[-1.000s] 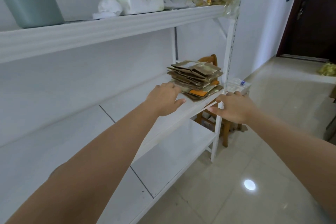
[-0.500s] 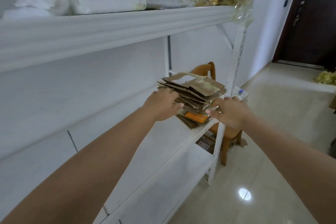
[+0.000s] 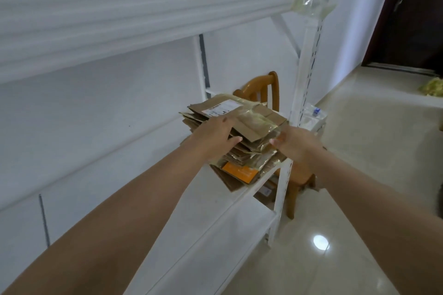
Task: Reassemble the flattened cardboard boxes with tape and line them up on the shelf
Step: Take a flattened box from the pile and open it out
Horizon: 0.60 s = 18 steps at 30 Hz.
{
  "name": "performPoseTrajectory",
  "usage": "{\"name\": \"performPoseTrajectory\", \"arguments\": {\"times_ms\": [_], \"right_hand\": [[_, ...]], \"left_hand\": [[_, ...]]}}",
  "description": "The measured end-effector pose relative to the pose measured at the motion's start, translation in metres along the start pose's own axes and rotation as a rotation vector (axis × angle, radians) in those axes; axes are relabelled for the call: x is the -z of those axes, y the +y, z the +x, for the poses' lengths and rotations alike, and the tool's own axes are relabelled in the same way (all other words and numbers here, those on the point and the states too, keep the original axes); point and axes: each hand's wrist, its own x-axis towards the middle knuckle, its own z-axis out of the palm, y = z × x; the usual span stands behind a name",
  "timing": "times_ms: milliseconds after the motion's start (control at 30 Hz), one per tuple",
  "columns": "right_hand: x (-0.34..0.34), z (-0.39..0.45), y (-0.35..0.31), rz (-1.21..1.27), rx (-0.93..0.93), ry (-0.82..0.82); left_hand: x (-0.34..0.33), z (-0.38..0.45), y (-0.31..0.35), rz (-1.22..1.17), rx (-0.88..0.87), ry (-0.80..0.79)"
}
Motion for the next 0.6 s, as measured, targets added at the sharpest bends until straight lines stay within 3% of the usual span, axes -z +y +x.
{"name": "performPoseTrajectory", "arguments": {"times_ms": [200, 400, 600], "right_hand": [[-0.011, 0.050, 0.019, 0.098, 0.014, -0.062], [-0.026, 0.076, 0.027, 0.228, -0.056, -0.026], [-0.032, 0.091, 0.020, 0.565, -0.111, 0.093]], "left_hand": [[-0.017, 0.039, 0.001, -0.005, 0.056, -0.005], [-0.033, 0.049, -0.004, 0.058, 0.151, -0.107], [-0.040, 0.047, -0.010, 0.046, 0.155, -0.111]]}}
